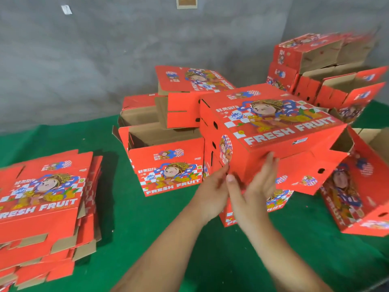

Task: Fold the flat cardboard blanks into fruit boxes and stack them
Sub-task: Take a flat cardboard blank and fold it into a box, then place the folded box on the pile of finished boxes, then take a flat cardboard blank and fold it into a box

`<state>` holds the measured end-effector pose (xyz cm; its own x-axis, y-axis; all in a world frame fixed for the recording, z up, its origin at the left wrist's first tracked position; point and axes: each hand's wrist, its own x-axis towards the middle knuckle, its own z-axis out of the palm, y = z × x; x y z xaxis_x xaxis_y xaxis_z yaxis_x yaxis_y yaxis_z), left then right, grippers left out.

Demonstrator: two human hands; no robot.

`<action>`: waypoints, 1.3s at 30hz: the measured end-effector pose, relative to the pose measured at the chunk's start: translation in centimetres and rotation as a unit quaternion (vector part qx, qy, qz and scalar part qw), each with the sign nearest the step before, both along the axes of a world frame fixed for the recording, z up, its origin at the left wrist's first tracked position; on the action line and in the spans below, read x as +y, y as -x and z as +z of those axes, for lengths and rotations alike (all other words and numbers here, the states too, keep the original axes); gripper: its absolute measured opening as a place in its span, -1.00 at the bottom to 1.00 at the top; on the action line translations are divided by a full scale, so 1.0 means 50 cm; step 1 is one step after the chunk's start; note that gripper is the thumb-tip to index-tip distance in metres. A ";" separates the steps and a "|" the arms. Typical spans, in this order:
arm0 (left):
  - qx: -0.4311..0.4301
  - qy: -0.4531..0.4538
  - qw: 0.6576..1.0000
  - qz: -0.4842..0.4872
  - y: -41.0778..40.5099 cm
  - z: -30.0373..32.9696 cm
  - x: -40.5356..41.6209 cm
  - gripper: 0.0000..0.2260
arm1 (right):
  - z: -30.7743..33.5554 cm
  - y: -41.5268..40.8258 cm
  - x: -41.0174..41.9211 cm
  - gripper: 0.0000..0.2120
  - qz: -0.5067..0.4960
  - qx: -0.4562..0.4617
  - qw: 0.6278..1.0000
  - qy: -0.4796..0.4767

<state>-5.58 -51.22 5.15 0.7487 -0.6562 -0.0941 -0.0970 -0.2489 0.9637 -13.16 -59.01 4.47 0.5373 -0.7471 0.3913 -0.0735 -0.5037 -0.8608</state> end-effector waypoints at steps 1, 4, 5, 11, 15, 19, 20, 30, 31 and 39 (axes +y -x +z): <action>-0.007 0.004 1.000 0.024 0.007 -0.007 0.012 -0.67 | -0.020 0.001 0.026 -0.10 0.007 0.007 1.000 -0.029; 0.025 0.037 0.995 0.092 0.028 -0.026 0.057 -0.79 | -0.074 0.000 0.091 -0.14 0.026 -0.006 0.993 -0.113; 0.048 0.047 0.992 0.109 0.035 -0.030 0.074 -0.78 | -0.086 0.000 0.111 -0.15 0.035 -0.010 0.992 -0.122; 0.147 0.061 0.963 0.219 0.038 -0.063 0.178 -0.79 | -0.123 -0.015 0.208 -0.24 0.127 0.014 0.984 -0.124; 0.191 0.085 0.940 0.269 0.017 -0.077 0.261 -0.79 | -0.129 -0.044 0.280 -0.33 0.212 0.077 0.963 -0.151; 0.207 0.084 0.922 0.316 -0.013 -0.095 0.367 -0.78 | -0.133 -0.094 0.368 -0.47 0.278 0.141 0.941 -0.134; 0.210 0.081 0.916 0.333 -0.024 -0.100 0.403 -0.77 | -0.136 -0.110 0.399 -0.49 0.300 0.160 0.931 -0.135; 0.178 0.053 0.871 0.454 -0.137 -0.147 0.763 -0.87 | -0.170 -0.285 0.709 -0.29 0.390 0.274 0.846 -0.241; 0.166 0.040 0.870 0.462 -0.149 -0.154 0.794 -0.86 | -0.174 -0.300 0.735 -0.31 0.386 0.285 0.840 -0.253; 0.131 -0.062 0.902 0.406 -0.226 -0.205 0.926 -0.67 | -0.186 -0.419 0.854 -0.93 0.219 0.339 0.829 -0.387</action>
